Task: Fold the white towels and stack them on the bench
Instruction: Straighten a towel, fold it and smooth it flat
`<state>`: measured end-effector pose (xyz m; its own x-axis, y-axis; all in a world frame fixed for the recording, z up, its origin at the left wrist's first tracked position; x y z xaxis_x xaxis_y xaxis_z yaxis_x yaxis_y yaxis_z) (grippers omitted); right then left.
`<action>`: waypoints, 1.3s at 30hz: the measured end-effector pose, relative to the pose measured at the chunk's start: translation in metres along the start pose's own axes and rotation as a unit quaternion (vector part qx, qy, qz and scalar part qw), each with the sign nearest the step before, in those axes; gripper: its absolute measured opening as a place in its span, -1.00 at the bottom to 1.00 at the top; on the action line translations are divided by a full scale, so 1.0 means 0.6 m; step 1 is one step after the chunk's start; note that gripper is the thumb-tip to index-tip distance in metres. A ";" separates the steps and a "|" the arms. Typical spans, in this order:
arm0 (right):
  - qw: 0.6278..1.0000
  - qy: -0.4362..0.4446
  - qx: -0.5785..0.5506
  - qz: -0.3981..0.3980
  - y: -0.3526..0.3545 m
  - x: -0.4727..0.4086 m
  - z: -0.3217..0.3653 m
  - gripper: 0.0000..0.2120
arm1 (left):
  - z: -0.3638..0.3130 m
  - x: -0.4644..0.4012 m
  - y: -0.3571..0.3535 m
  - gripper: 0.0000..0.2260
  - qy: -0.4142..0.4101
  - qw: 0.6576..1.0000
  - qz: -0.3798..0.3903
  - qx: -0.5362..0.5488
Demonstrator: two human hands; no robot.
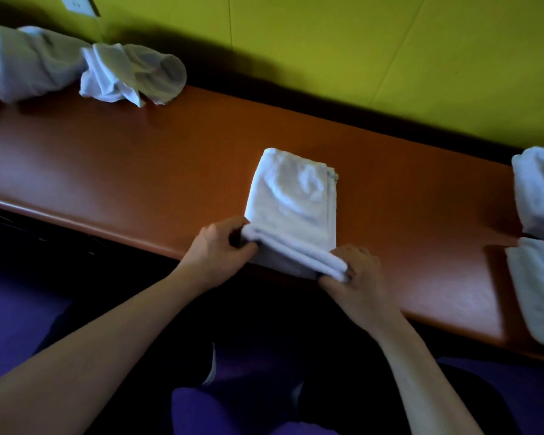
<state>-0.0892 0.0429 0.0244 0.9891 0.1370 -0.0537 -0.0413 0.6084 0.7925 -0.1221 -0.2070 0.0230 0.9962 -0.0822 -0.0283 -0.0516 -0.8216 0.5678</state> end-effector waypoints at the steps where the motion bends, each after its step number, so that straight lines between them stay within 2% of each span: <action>1: 0.995 -0.014 -0.102 0.002 0.009 0.002 0.006 -0.79 | 0.006 -0.005 0.004 -0.77 0.007 0.999 0.003 0.044; 3: 0.955 -0.033 -0.289 0.053 0.017 0.005 0.027 -0.66 | 0.011 -0.013 0.008 -0.71 0.017 0.993 0.010 0.114; 4: 0.939 -0.036 -0.334 0.080 0.020 0.004 0.037 -0.61 | 0.008 -0.016 0.012 -0.69 0.019 0.990 0.005 0.141; 5: 0.937 -0.032 -0.335 0.096 0.021 0.000 0.044 -0.60 | 0.004 -0.019 0.016 -0.68 0.022 0.986 -0.004 0.164; 6: 0.945 -0.026 -0.313 0.094 0.022 -0.006 0.047 -0.61 | 0.000 -0.022 0.021 -0.67 0.023 0.983 -0.016 0.181; 9: 0.963 -0.043 -0.265 0.010 0.029 -0.039 0.034 -0.65 | -0.006 -0.036 0.037 -0.69 0.034 0.982 -0.065 0.176; 12: 0.965 -0.052 -0.252 -0.049 0.033 -0.082 0.029 -0.73 | -0.018 -0.065 0.052 -0.83 0.057 0.982 -0.091 0.153; 13: 0.967 -0.056 -0.241 -0.068 0.037 -0.098 0.027 -0.76 | -0.018 -0.076 0.050 -0.79 0.077 0.978 -0.077 0.180; 15: 0.969 -0.085 -0.210 -0.099 0.036 -0.129 0.012 -0.82 | -0.016 -0.097 0.038 -0.47 0.102 0.970 -0.034 0.216; 16: 0.968 -0.108 -0.198 -0.106 0.030 -0.143 -0.001 -0.85 | -0.011 -0.106 0.031 -0.35 0.108 0.976 -0.014 0.191; 18: 0.968 -0.160 -0.167 -0.097 0.009 -0.164 -0.029 -0.84 | 0.007 -0.114 0.018 -0.27 0.122 0.989 0.006 0.079; 20: 0.967 -0.210 -0.124 -0.076 -0.009 -0.170 -0.050 -0.72 | 0.028 -0.109 0.011 -0.31 0.145 0.989 -0.008 -0.008; 22: 0.962 -0.250 -0.077 -0.083 -0.006 -0.158 -0.062 -0.60 | 0.043 -0.098 0.003 -0.37 0.165 0.986 -0.024 -0.027; 24: 0.956 -0.279 -0.027 -0.083 0.001 -0.138 -0.069 -0.57 | 0.050 -0.091 0.002 -0.41 0.181 0.983 -0.034 -0.023; 27: 0.954 -0.297 0.001 -0.039 -0.009 -0.110 -0.072 -0.51 | 0.047 -0.093 0.001 -0.46 0.203 0.978 -0.035 -0.016; 30: 0.935 -0.346 -0.080 -0.010 -0.027 -0.100 -0.078 -0.45 | 0.046 -0.091 -0.004 -0.46 0.241 0.970 -0.032 0.003; 32: 0.901 -0.399 -0.172 0.000 -0.040 -0.096 -0.091 -0.37 | 0.043 -0.086 -0.004 -0.44 0.260 0.964 -0.043 0.019; 34: 0.850 -0.449 -0.274 0.022 -0.049 -0.081 -0.092 -0.30 | 0.027 -0.081 -0.006 -0.45 0.260 0.963 -0.055 0.040; 36: 0.818 -0.464 -0.338 0.027 -0.047 -0.063 -0.091 -0.42 | 0.002 -0.074 -0.017 -0.43 0.245 0.965 -0.055 0.070; 39: 0.823 -0.429 -0.373 -0.006 -0.011 -0.039 -0.097 -0.77 | -0.040 -0.066 -0.052 -0.39 0.191 0.976 -0.026 0.105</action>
<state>-0.1200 0.0810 -0.0148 0.7123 -0.2800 0.6435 0.2111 0.9600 0.1841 -0.1583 -0.1646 0.0258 0.9492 0.1463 0.2787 0.0267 -0.9197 0.3918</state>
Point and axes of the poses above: each hand's wrist, its own x-axis away from the middle knuckle, its own y-axis out of the back of the hand, z = x × y, the point moved 9 cm from there along -x, towards the middle knuckle, and after that the axes turned 3 degrees about x, right-handed, at the moved point
